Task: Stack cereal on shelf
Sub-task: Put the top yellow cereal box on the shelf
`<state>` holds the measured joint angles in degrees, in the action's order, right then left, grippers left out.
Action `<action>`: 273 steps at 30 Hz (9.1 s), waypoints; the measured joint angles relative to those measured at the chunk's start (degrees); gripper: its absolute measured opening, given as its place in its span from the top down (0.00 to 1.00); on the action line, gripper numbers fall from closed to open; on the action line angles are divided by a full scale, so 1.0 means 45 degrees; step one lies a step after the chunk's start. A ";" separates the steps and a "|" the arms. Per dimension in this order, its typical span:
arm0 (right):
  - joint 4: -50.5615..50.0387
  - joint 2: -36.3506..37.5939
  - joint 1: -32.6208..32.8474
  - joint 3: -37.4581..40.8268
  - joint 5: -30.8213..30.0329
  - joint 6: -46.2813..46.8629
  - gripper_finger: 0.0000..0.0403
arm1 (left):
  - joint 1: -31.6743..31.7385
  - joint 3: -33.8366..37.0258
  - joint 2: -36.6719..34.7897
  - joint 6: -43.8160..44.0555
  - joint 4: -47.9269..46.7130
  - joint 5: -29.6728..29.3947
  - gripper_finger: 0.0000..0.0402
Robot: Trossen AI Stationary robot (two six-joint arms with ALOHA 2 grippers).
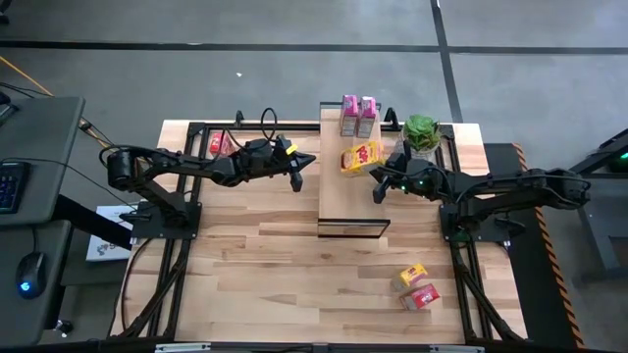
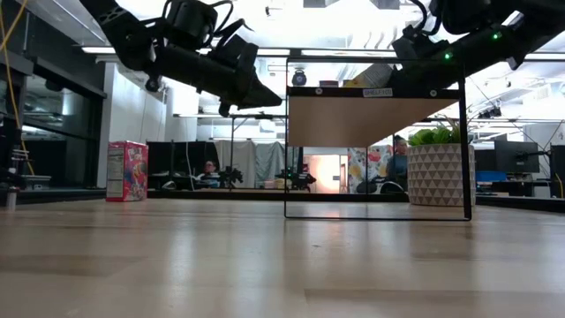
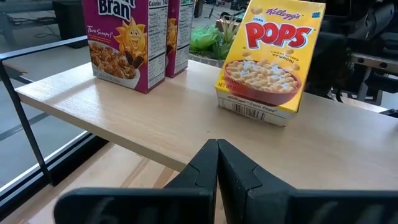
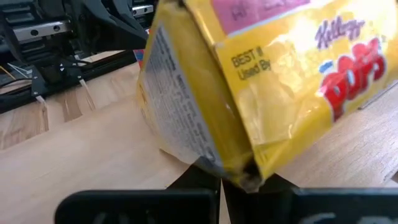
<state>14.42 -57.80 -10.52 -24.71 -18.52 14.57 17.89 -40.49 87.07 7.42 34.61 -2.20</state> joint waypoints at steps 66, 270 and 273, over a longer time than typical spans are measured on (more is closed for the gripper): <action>-0.1139 0.0107 0.1209 -0.0952 -0.4109 -0.1819 1.00 | -0.0107 0.0010 0.0005 0.0554 0.0015 0.0010 1.00; 0.4573 0.0321 -0.2310 0.2171 0.0559 -0.2005 0.51 | -0.0102 0.0010 -0.1622 -0.0024 -0.1706 0.0437 1.00; 0.4573 0.0321 -0.2238 0.2171 0.0564 -0.1931 0.55 | -0.0107 0.0010 -0.1622 -0.0028 -0.1705 0.0437 1.00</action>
<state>35.00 -56.36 -20.60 -14.94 -15.99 5.88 17.41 -40.45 79.77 7.30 26.94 -0.23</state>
